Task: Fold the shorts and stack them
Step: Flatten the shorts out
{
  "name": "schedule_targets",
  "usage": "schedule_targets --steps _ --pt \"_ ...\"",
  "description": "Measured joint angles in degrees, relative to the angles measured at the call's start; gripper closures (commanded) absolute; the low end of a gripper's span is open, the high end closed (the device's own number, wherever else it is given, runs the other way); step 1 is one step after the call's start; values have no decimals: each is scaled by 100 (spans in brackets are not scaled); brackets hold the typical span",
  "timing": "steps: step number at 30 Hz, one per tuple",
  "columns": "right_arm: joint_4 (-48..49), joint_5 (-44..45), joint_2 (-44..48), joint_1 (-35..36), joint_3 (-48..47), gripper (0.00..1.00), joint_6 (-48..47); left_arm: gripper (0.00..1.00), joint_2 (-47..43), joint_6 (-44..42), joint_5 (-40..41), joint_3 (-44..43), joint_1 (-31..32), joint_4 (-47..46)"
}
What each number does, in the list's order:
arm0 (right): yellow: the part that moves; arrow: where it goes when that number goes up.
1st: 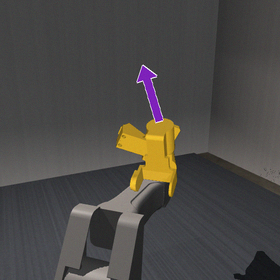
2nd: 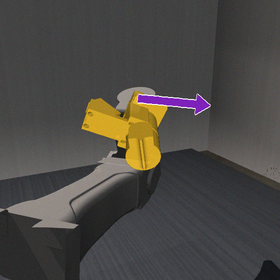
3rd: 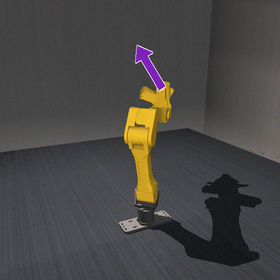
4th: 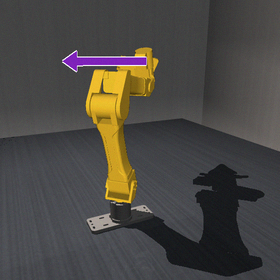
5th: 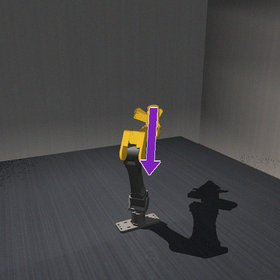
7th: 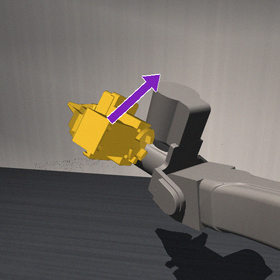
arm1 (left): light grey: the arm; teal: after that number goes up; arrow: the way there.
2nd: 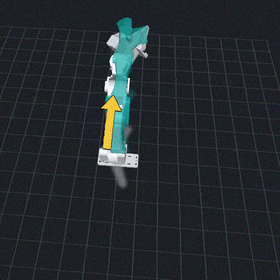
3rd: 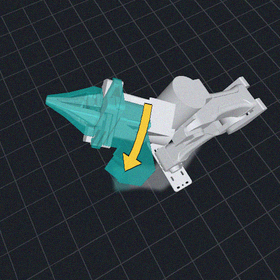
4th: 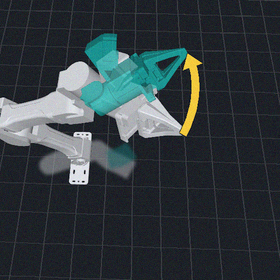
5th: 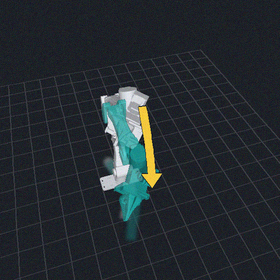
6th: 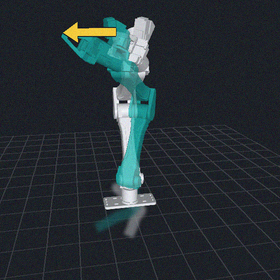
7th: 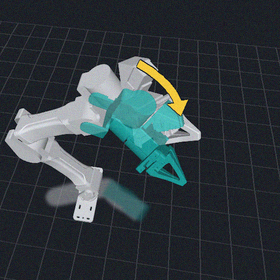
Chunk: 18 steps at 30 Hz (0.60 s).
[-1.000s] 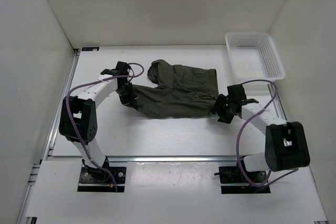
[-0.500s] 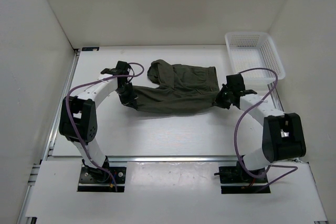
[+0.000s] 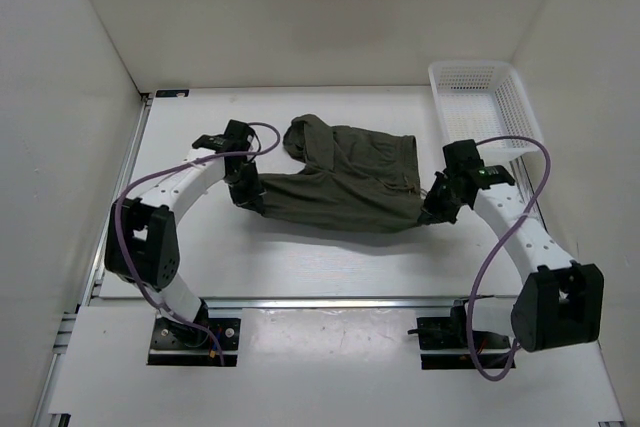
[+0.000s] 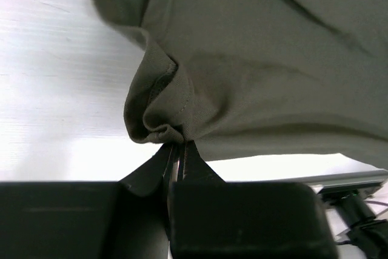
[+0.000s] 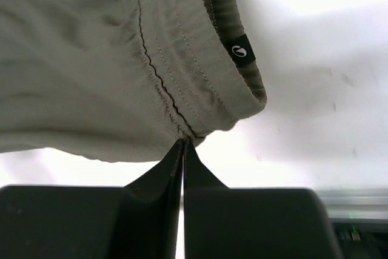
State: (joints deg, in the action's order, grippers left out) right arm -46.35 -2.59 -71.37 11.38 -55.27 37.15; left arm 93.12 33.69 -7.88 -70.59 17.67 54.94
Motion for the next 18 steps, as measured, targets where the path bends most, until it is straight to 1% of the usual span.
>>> schedule_targets --steps 3,5,10,12,13,14,18 --pt "-44 11 -483 0 -13 100 7 90 177 -11 68 -20 186 13" --pt "37 79 -1078 0 -175 100 -2 90 367 -22 131 -85 278 17" --pt "522 332 -2820 24 -1060 100 -72 90 800 -48 225 -323 391 4" --pt "688 407 -3169 28 -1285 99 -122 90 850 -52 251 -345 422 -7" --pt "750 435 -3252 31 -1329 89 -138 90 859 -52 256 -350 424 0" --pt "774 457 -3279 37 -1344 82 -151 90 859 -52 258 -358 426 7" --pt "776 535 -3200 44 -1338 69 -164 90 861 -68 260 -424 431 7"
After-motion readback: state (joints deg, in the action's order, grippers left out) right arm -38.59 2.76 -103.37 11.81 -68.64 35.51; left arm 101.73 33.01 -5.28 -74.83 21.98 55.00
